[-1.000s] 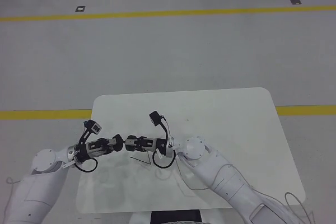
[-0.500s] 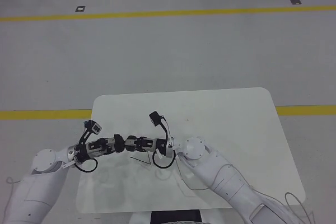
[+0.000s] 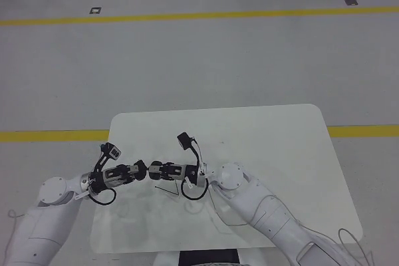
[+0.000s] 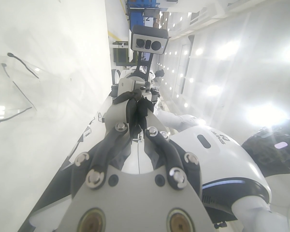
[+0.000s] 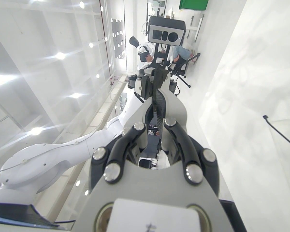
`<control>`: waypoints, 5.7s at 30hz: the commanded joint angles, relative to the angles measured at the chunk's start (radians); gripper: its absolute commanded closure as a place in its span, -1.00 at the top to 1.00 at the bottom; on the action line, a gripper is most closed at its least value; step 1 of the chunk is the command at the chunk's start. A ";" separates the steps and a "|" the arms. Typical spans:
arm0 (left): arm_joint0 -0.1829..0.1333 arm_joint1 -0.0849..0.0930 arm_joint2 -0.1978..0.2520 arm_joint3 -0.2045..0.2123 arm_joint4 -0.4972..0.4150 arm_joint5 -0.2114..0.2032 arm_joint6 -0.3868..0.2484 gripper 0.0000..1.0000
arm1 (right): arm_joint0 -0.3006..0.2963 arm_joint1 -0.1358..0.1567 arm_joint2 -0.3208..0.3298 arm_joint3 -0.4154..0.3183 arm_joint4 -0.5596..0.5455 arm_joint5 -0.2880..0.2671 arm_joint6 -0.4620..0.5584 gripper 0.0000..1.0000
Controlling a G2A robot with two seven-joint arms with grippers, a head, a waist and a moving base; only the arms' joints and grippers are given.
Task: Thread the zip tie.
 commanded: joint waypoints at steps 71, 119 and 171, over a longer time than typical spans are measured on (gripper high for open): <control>0.075 -0.072 -0.277 -0.121 0.090 -0.011 -0.070 -1.00 | 0.005 0.058 -0.016 -0.219 -0.673 0.361 -0.047 1.00; 0.075 -0.072 -0.277 -0.121 0.090 -0.011 -0.070 -1.00 | 0.232 -0.012 -0.276 -0.196 -0.953 0.397 0.434 1.00; 0.075 -0.072 -0.277 -0.121 0.090 -0.011 -0.070 -1.00 | 0.356 -0.215 -0.386 0.139 -0.897 0.607 0.486 0.04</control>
